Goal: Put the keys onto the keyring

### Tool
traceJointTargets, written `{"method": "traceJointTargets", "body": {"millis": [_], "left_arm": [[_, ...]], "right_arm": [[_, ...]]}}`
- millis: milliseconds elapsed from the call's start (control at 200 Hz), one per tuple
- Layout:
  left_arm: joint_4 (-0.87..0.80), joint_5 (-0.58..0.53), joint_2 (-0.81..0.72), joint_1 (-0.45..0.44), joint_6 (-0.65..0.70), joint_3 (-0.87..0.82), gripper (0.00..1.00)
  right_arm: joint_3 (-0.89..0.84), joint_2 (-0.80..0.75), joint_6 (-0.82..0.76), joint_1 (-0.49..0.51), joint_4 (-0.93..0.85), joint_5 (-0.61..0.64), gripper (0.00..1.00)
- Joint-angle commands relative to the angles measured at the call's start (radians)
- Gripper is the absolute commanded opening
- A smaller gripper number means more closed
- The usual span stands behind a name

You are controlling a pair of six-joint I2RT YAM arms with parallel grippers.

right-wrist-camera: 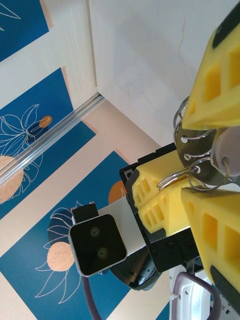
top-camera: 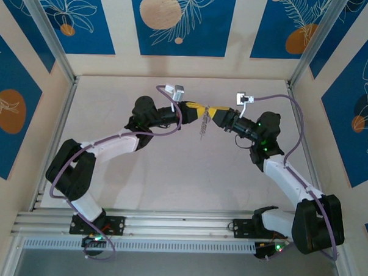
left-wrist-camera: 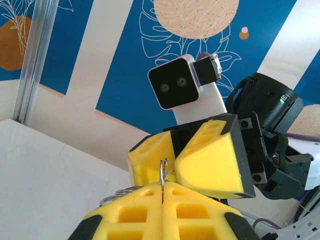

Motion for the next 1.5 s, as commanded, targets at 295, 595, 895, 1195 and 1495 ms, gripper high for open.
{"method": "traceJointTargets", "body": {"millis": [295,595,895,1195,1495], "left_arm": [[0.035,0.026,0.009,-0.011,-0.003,0.027,0.0],[0.023,0.023,0.011,-0.01,-0.001,0.035,0.0],[0.028,0.026,0.007,-0.009,0.003,0.035,0.0],[0.025,0.039,-0.006,-0.01,0.003,0.037,0.0],[0.034,0.062,-0.003,-0.009,-0.014,0.061,0.0]], "right_arm": [[0.043,0.019,-0.012,0.016,0.038,-0.029,0.19],[0.042,0.024,-0.02,0.01,0.036,-0.029,0.0],[0.044,0.022,-0.004,-0.003,0.045,-0.039,0.21],[0.011,-0.051,0.02,-0.092,0.051,-0.078,0.36],[-0.013,-0.049,0.005,-0.057,0.061,-0.125,0.44]]}}
